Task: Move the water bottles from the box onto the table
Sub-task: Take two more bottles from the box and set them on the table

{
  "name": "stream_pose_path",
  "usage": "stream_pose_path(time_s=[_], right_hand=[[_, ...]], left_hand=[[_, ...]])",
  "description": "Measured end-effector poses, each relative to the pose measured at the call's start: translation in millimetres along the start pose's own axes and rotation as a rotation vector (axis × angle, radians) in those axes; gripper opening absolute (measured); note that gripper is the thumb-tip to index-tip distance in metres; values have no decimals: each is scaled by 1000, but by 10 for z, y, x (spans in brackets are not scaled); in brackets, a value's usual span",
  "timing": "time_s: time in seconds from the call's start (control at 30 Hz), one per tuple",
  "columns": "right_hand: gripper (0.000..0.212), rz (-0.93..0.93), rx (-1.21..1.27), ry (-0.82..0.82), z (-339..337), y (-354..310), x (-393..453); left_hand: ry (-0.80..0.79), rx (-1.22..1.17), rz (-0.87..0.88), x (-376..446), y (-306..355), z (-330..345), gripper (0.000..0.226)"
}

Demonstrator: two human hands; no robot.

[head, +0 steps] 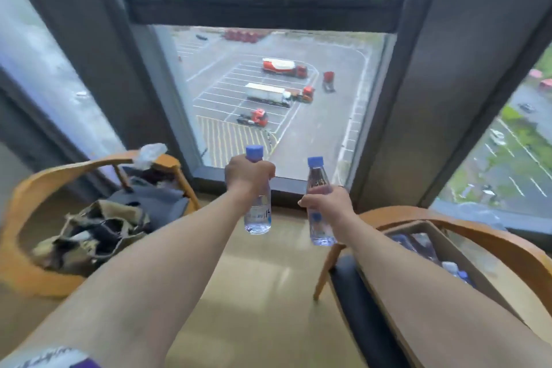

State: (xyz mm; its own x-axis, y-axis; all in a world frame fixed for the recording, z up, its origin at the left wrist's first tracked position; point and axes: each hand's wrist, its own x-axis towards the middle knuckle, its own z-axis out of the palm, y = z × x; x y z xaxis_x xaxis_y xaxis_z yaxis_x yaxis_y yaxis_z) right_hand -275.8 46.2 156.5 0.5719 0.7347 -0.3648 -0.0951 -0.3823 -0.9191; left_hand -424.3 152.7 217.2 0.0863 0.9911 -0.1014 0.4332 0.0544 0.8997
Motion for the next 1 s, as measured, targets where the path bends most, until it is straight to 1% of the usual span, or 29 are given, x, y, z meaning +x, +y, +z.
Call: stream_pose_path(time_s=[0.03, 0.13, 0.27, 0.43, 0.57, 0.63, 0.7, 0.77, 0.9, 1.0], right_hand=[[39, -16, -6, -47, 272, -62, -105], [44, -69, -25, -181, 1065, -223, -460], [34, -155, -42, -381, 2179, -385, -1043], [28, -207, -115, -622, 3477, -400, -1782], [22, -271, -161, -832, 4429, -358, -2340], [26, -281, -186, -939, 4885, -303, -2597], [34, -284, -216, -1007, 5337, -249, -2854], [38, -290, -240, -1097, 5786, -193, -3122], [34, -300, -280, -1286, 6659, -119, -3649], [34, -303, -335, -1405, 7264, -112, -4052]], left_hand=[[51, -5, -8, -9, -96, -312, 9], [181, 3, -40, -86, -386, -1204, 11], [389, -46, -118, -313, -875, -2430, 12], [580, -106, -247, -725, -1526, -3720, 19], [755, -136, -371, -1074, -2047, -4571, 27], [839, -165, -423, -1248, -2284, -4963, 28], [927, -192, -470, -1423, -2504, -5354, 32], [1012, -195, -499, -1591, -2712, -5729, 34], [1153, -205, -529, -1835, -3060, -6448, 36], [1259, -222, -559, -1994, -3231, -6976, 30]])
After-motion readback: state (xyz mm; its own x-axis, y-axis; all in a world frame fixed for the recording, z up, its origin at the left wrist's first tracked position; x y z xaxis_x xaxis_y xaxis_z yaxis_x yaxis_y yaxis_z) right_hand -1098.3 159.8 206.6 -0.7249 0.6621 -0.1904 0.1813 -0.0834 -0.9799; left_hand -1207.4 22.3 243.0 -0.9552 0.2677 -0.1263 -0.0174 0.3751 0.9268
